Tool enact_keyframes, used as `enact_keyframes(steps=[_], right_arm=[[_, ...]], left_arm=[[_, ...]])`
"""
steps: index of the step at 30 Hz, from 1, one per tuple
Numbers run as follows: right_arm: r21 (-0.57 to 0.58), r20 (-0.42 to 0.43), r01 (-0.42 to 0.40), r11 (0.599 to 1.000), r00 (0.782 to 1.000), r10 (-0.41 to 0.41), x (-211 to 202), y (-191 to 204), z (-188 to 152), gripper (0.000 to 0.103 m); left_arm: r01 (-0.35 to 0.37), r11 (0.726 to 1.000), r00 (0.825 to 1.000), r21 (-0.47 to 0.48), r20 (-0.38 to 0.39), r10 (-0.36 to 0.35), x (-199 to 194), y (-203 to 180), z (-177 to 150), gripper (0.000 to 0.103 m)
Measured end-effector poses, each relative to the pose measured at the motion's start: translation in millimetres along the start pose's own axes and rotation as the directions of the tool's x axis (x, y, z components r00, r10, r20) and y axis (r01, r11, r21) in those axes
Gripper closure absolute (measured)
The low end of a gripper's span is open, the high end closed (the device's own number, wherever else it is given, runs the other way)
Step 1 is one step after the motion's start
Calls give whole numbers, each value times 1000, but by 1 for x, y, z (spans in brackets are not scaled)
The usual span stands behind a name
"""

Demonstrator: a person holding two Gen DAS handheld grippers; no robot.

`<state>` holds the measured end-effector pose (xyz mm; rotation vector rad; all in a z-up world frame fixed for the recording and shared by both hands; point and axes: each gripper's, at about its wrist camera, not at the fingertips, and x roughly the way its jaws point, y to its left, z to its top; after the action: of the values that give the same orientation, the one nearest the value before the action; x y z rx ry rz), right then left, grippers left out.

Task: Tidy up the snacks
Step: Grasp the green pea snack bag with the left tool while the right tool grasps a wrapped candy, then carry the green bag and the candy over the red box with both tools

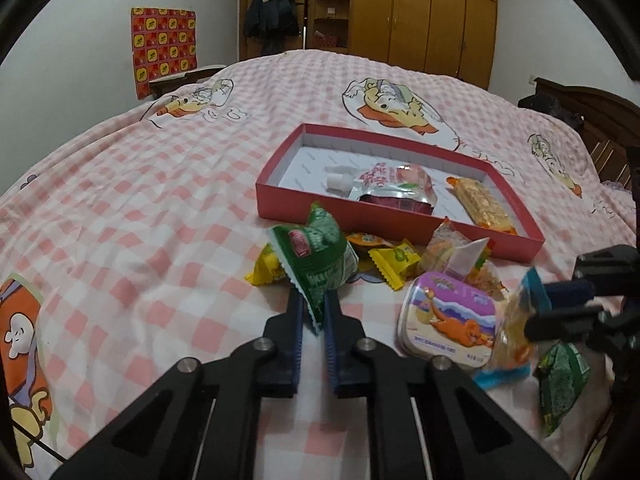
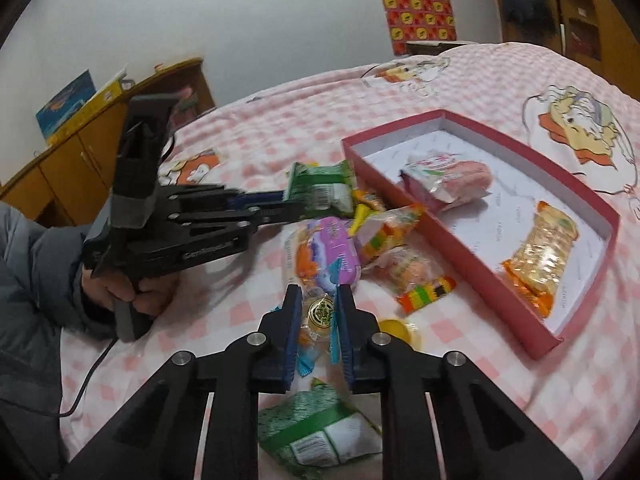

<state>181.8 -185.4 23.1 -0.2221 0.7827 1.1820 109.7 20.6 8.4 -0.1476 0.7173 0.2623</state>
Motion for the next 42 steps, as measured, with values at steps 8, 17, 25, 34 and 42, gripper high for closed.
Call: enact_keyframes(steps=[8, 17, 25, 34, 42], right_arm=[[8, 114, -10, 1000, 993, 9, -19, -2, 5, 84], [35, 84, 19, 999, 996, -22, -10, -11, 8, 84], [39, 48, 79, 996, 996, -81, -9, -11, 10, 84], [39, 58, 98, 994, 993, -100, -11, -12, 14, 84], [49, 130, 124, 991, 983, -130, -21, -10, 25, 84]], left_arm=[[26, 999, 999, -21, 32, -25, -16, 0, -3, 98], [23, 999, 999, -25, 36, -22, -23, -2, -4, 98], [21, 999, 999, -28, 38, -20, -31, -4, -7, 98], [30, 999, 997, -19, 67, -29, -48, -9, -4, 98], [45, 999, 991, 5, 124, -45, -64, -9, 14, 98]])
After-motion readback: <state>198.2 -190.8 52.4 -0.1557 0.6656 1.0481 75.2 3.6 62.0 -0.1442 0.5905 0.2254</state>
